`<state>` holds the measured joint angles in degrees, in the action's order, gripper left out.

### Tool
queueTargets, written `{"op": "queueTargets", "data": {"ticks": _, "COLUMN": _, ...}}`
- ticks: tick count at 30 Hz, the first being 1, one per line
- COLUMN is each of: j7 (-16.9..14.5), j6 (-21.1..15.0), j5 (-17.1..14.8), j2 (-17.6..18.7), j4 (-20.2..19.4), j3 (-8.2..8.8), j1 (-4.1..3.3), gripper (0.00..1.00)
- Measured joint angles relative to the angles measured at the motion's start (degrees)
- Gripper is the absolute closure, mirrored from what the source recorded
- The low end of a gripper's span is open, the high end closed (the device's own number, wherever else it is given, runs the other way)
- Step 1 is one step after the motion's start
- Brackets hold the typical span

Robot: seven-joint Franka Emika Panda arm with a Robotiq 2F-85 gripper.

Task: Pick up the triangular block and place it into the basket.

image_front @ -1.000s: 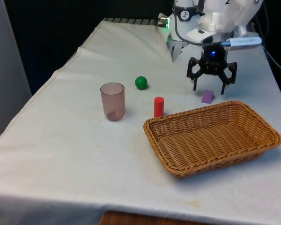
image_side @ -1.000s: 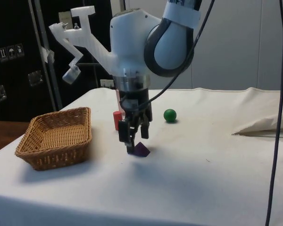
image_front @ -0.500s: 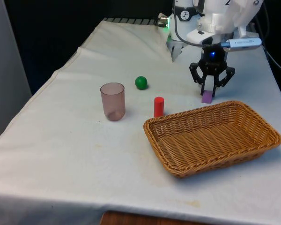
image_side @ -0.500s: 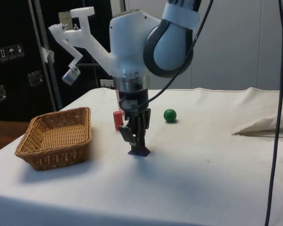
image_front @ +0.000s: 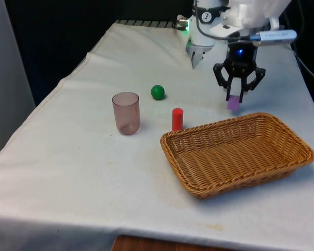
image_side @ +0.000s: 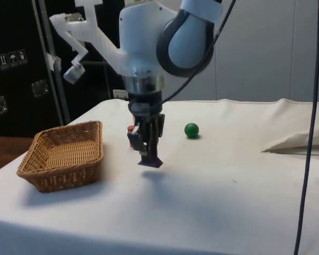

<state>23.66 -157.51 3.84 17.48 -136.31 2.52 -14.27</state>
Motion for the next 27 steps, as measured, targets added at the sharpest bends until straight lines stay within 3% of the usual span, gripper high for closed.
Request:
{"op": "queueTargets", "data": {"ticks": 6, "j7": 0.0, "j6": 2.35, "j5": 0.0, "j2": -2.23, "j4": 0.4, "j3": 0.06, "j1": 0.0, "gripper": 0.67}}
{"op": "queueTargets", "data": {"ticks": 16, "j7": 0.23, "j6": 8.59, "j5": 0.0, "j2": -4.93, "j4": 4.24, "j3": 0.29, "j1": 0.0, "gripper": 0.67}}
{"op": "queueTargets", "data": {"ticks": 27, "j7": 0.23, "j6": 13.81, "j5": 0.0, "j2": -4.41, "j4": 10.66, "j3": 0.46, "j1": 0.06, "gripper": 0.67}}
